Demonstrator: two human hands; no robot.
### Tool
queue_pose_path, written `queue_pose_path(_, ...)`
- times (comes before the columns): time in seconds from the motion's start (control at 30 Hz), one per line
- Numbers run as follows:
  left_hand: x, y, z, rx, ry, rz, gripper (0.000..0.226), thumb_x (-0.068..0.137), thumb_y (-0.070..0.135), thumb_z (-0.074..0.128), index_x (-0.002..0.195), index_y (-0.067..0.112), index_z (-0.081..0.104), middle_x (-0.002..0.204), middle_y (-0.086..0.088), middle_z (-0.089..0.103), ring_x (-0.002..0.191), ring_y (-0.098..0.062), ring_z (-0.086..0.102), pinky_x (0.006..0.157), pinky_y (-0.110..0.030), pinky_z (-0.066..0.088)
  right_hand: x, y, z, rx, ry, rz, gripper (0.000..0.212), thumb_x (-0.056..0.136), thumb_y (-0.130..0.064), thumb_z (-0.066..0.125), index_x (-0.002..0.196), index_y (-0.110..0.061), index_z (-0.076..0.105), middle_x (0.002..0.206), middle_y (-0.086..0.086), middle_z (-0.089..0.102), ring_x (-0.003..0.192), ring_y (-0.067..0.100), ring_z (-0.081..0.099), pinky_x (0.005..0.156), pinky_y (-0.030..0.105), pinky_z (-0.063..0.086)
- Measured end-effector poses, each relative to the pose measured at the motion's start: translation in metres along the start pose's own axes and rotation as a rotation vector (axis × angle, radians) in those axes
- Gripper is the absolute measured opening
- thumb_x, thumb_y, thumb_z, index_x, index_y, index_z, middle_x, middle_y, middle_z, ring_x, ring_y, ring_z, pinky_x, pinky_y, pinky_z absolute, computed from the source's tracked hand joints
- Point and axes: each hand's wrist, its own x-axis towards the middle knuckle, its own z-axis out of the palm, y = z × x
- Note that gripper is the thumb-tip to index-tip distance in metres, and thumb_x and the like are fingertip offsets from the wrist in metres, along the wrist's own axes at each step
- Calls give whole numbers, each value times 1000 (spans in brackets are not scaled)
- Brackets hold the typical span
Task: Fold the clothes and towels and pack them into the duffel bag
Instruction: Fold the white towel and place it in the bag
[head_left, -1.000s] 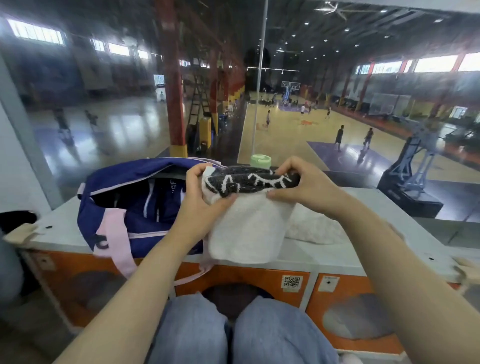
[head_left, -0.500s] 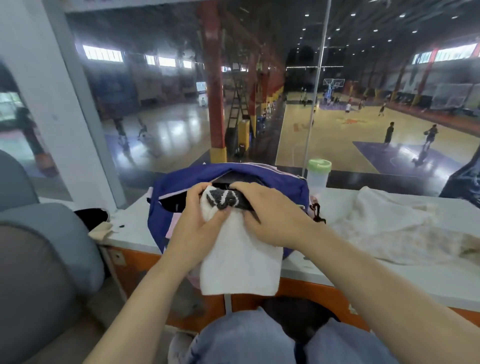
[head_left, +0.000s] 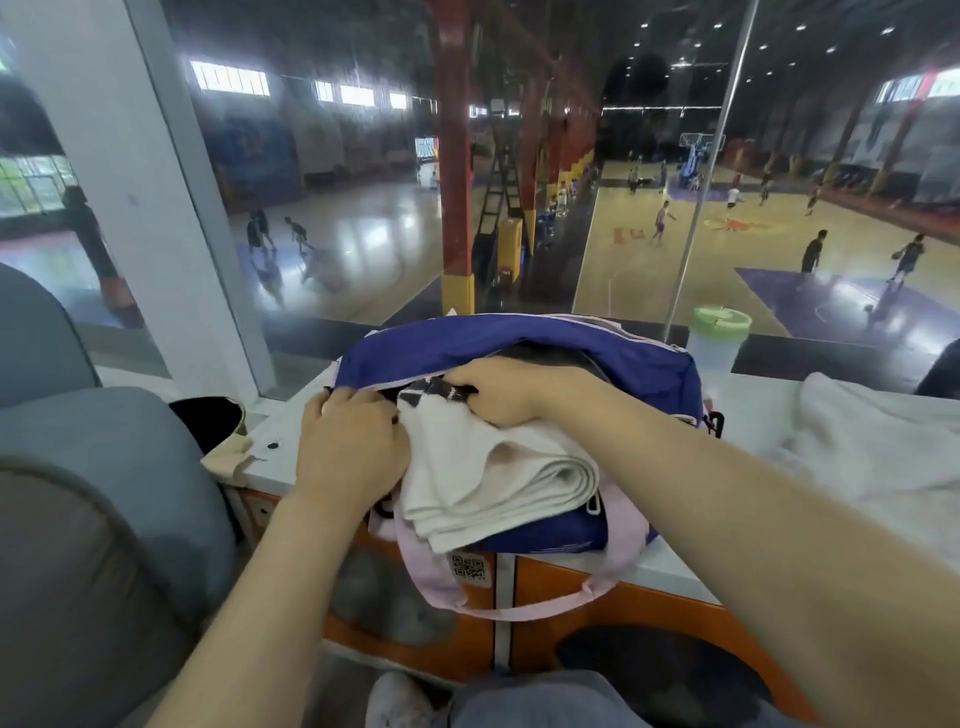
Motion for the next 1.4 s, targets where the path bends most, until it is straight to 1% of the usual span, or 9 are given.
queue_pose_path(0.1, 32, -14, 7, 113, 81, 69, 25, 76, 20, 54, 85, 14, 76, 96, -4, 70, 94, -34, 52, 93, -47, 34, 12, 6, 6, 24, 32, -13, 26, 93, -10, 42, 92, -33, 55, 87, -6, 53, 84, 20, 49, 72, 31, 34)
queue_pose_path(0.27, 62, -23, 12, 155, 211, 226, 49, 78, 13, 61, 126, 16, 61, 128, -7, 60, 120, -39, 42, 104, -54, 22, 19, 9, 21, -153, 238, -4, 41, 96, -17, 40, 134, -29, 49, 110, 8, 54, 104, 31, 53, 82, 39, 37)
queue_pose_path(0.4, 66, -25, 11, 24, -1, 258, 80, 85, 14, 54, 155, 23, 16, 158, -2, 26, 148, -38, 2, 114, -60, 15, 31, -1, 21, -276, 385, -25, 40, 94, -13, 43, 133, -21, 51, 111, 10, 55, 105, 32, 53, 85, 37, 35)
queue_pose_path(0.6, 71, -19, 8, -275, -47, 245, 86, 87, -5, 47, 155, 19, 0, 161, 1, 10, 148, -29, -15, 117, -38, 15, 77, -8, 5, 21, 164, 26, 31, 94, -13, 53, 124, -10, 60, 121, 13, 61, 111, 30, 57, 90, 34, 44)
queue_pose_path(0.7, 72, -16, 6, -330, -29, 215, 91, 84, -15, 41, 155, 23, -1, 161, 7, 6, 148, -25, -18, 103, -26, 28, 94, -7, 2, 71, 149, 133, 31, 95, -12, 54, 125, -6, 60, 124, 15, 61, 116, 32, 57, 90, 35, 44)
queue_pose_path(0.8, 73, -18, 4, -353, -56, 196, 96, 80, -18, 41, 155, 24, -2, 162, 8, 4, 147, -23, -20, 113, -30, 17, 103, 5, 4, 34, 280, 325, 33, 99, -12, 45, 128, -3, 57, 128, 18, 58, 120, 36, 55, 94, 41, 44)
queue_pose_path(0.9, 73, -23, 1, -370, -131, 163, 99, 79, -17, 43, 155, 27, -4, 162, 11, -1, 147, -21, -20, 118, -39, 8, 107, 15, 6, 42, 247, 449, 37, 100, -15, 40, 134, -4, 51, 136, 18, 53, 126, 36, 49, 101, 44, 40)
queue_pose_path(1.1, 77, -31, -2, -440, -197, 157, 98, 80, -12, 47, 155, 31, 0, 161, 15, 3, 148, -18, -14, 117, -38, 11, 84, -7, 25, -20, 461, 127, 53, 98, -33, 45, 146, -15, 33, 149, 10, 39, 137, 29, 36, 113, 41, 27)
queue_pose_path(1.4, 88, -30, 1, -335, -147, 190, 94, 75, -8, 64, 152, 24, 21, 161, 5, 14, 148, -26, -6, 120, -39, 6, 84, -18, 57, -100, 108, -33, 55, 104, -41, 23, 155, -23, 15, 163, 5, 10, 150, 25, 5, 121, 40, 2)
